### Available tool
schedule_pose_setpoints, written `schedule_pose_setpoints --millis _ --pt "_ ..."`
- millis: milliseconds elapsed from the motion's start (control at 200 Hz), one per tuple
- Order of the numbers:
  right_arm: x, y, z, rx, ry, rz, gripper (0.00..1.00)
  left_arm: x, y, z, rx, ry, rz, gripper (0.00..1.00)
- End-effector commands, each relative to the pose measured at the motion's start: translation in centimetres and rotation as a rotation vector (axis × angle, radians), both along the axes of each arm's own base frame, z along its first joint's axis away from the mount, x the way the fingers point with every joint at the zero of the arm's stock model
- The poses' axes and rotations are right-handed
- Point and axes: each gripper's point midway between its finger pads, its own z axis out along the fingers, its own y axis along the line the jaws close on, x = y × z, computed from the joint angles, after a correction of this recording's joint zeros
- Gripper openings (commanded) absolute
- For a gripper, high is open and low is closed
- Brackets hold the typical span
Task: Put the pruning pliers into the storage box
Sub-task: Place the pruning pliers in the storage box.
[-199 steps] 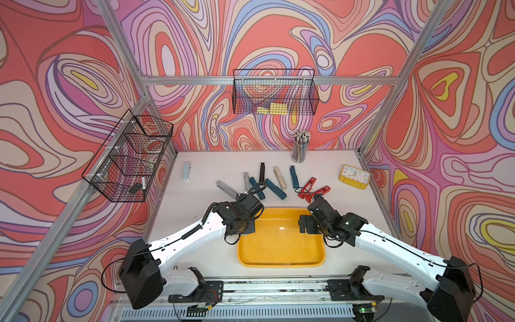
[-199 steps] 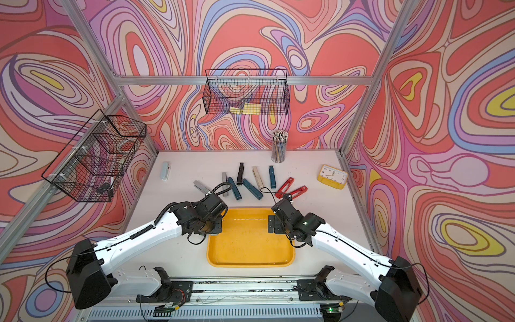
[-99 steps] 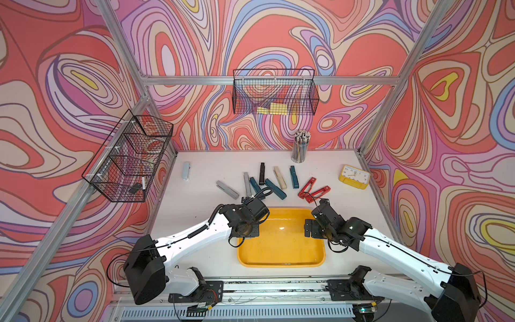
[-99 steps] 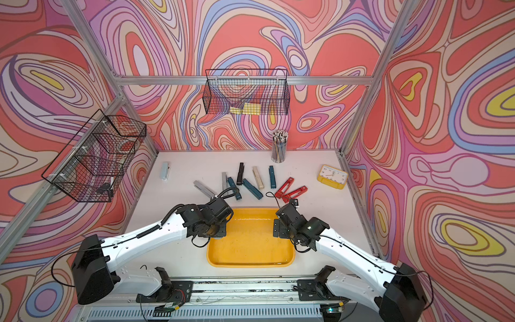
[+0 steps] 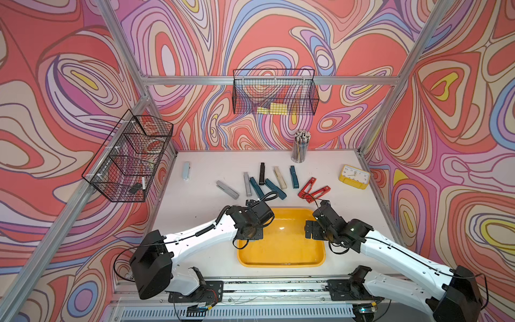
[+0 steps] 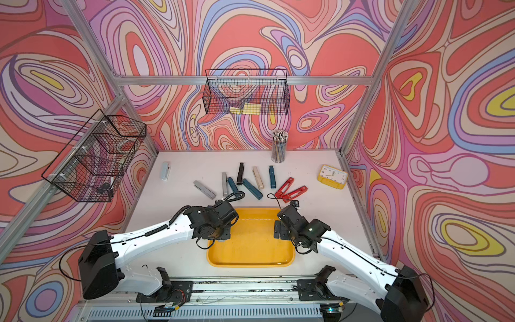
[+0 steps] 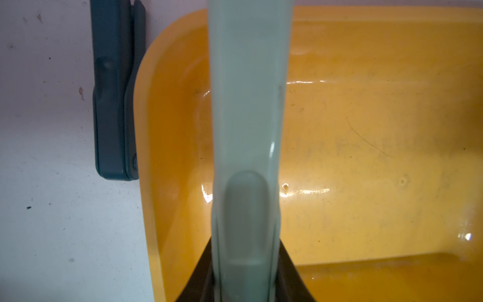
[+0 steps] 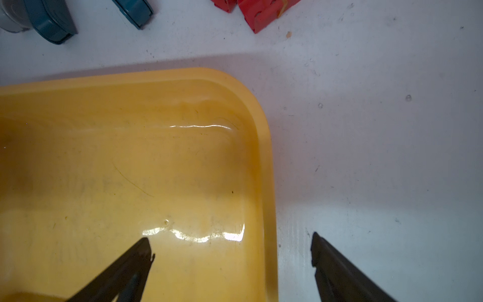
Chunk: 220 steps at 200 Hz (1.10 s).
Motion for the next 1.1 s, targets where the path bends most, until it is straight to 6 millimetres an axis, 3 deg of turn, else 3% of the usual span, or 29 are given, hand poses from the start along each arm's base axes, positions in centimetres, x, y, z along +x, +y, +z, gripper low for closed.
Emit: schedule_pose_setpoints --millis 0,576,1097 --pt "0.0 -0.1 -0.7 -0.002 0.013 -0.01 0.98 -0.1 0.2 -0.9 0.002 0.001 0.034 0.0" --pt "0.3 0.7 -2.2 0.006 0.041 -0.003 0.98 -0.8 0.5 -4.9 0.051 0.062 0.045 0.0" --pt "0.8 0.8 -2.3 0.001 0.043 0.011 0.98 -0.6 0.9 -6.8 0.09 0.063 0.057 0.0"
